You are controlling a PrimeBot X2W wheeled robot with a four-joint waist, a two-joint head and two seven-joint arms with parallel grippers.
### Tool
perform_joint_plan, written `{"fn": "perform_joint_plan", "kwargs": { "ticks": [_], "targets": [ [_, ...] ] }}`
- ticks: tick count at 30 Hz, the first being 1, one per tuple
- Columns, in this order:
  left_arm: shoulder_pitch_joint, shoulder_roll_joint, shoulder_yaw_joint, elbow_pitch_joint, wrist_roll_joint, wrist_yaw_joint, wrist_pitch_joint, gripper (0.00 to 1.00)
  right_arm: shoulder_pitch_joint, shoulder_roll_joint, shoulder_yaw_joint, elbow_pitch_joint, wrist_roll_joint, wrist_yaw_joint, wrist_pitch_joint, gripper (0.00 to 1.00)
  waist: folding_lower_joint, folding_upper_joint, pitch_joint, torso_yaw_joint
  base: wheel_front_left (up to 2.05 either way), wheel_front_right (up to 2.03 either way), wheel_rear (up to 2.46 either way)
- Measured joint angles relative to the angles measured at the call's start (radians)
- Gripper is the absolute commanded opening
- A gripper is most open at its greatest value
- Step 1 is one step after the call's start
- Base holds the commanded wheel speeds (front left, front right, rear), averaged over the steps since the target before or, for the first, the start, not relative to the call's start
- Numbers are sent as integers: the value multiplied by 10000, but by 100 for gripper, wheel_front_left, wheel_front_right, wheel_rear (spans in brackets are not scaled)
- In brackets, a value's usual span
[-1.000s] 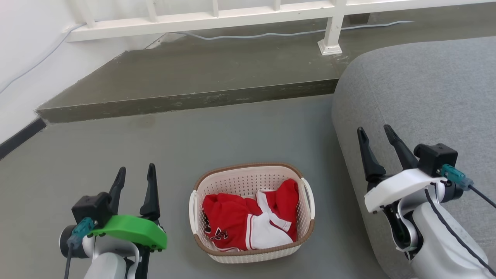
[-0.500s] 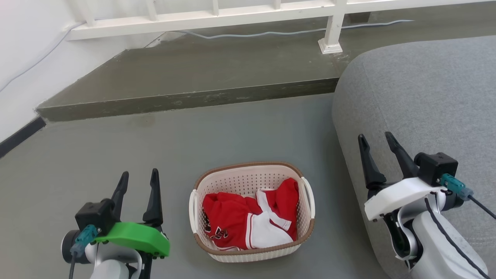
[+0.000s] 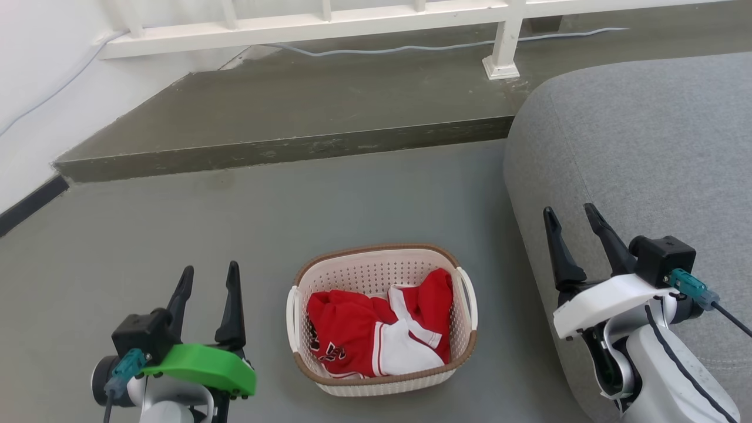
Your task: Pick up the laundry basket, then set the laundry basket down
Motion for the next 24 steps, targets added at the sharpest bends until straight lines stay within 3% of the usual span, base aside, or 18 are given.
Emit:
{"fn": "perform_joint_plan", "kwargs": {
  "ticks": [11, 12, 24],
  "targets": [
    [101, -15, 63, -25, 71, -123, 0, 100, 154, 102, -136, -52, -107, 123, 0, 100, 0, 0, 43, 12, 0, 0, 0],
    [103, -17, 56, 4, 67, -169, 0, 0, 176, 123, -140, -17, -102, 136, 0, 0, 0, 0, 45, 12, 0, 0, 0],
    [304, -88, 61, 397, -380, -173, 136, 0, 652, 324, -265, 343, 337, 184, 77, 0, 0, 0, 28, 42, 0, 0, 0]
  ]
}}
